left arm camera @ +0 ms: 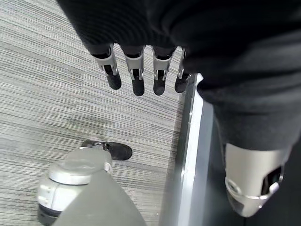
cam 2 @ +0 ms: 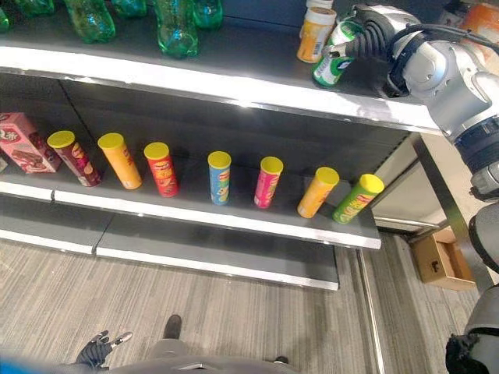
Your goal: Put the goods on the table back onto the shelves and tidy them up.
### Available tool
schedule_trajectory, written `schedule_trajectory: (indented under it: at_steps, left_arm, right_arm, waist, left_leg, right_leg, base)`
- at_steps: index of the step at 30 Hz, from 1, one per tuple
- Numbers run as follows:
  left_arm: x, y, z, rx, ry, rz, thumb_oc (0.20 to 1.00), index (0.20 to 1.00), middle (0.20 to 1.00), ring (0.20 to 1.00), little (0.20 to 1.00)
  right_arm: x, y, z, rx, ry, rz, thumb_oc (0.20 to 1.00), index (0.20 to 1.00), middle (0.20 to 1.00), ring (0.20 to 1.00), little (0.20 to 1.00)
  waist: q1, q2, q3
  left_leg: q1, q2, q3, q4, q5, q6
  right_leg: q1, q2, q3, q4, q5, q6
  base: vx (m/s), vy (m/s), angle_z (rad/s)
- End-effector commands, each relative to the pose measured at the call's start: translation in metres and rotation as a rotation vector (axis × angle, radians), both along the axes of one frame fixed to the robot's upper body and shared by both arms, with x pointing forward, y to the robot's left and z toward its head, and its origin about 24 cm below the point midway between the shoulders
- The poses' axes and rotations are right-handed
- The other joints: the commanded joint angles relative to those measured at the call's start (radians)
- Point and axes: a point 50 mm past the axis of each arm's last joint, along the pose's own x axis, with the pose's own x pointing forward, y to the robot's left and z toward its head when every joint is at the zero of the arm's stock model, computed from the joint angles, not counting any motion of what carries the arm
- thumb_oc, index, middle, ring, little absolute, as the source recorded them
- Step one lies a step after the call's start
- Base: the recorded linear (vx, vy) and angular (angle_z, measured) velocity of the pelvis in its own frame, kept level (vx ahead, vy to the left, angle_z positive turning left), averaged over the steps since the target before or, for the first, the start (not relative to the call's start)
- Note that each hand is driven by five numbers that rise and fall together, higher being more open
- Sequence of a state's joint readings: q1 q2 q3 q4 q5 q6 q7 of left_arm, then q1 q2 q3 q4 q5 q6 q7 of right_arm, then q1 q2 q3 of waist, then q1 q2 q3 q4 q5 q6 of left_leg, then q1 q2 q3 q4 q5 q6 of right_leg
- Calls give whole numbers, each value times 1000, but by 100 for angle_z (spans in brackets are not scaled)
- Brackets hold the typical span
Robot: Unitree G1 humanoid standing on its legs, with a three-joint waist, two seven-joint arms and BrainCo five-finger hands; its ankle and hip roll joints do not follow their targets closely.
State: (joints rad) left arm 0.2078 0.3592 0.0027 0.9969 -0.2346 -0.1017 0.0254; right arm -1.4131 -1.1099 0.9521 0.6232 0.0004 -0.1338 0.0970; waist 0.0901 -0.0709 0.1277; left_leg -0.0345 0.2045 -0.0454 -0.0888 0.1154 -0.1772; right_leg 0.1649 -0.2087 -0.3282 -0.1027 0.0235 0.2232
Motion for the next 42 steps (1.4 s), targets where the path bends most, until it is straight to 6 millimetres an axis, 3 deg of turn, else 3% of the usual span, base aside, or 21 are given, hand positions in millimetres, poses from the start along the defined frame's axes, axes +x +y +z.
schedule_trajectory:
  at_steps: [1, 27, 41, 42]
  left_arm:
    - [33, 24, 17, 69, -74, -36, 1000, 1000, 1000, 1000, 1000]
    - [39, 23, 18, 63, -93, -34, 1000, 1000, 1000, 1000, 1000]
    - [40, 23, 18, 64, -94, -31, 1000, 1000, 1000, 1000, 1000]
    - [39, 22, 17, 63, -91, -30, 1000, 1000, 1000, 1000, 1000]
  right_arm:
    - [-13, 8, 46, -25, -133, 10, 200, 200, 200, 200, 200]
    - [-10, 32, 32, -85, -75, 97, 200, 200, 200, 200, 200]
    - [-4, 28, 22, -79, -54, 71, 200, 200, 200, 200, 200]
    - [-4, 27, 22, -77, -55, 67, 391, 391, 391, 391, 391]
  waist:
    - [17, -32, 33]
    - [23, -36, 40]
    - [26, -32, 41]
    - [25, -32, 41]
  left_leg:
    - [81, 66, 93, 36, -97, -52]
    - [83, 65, 85, 31, -98, -51]
    - [82, 61, 80, 28, -99, -50]
    - [82, 61, 82, 29, -99, -50]
  right_leg:
    - [11, 10, -49, 55, -119, -41]
    - [11, 9, -57, 59, -122, -42]
    - [10, 5, -60, 60, -120, -42]
    - [11, 6, -61, 61, -121, -42]
  base:
    - [0, 0, 0]
    - [0, 0, 0]
    - [0, -1, 1]
    - [6, -1, 5]
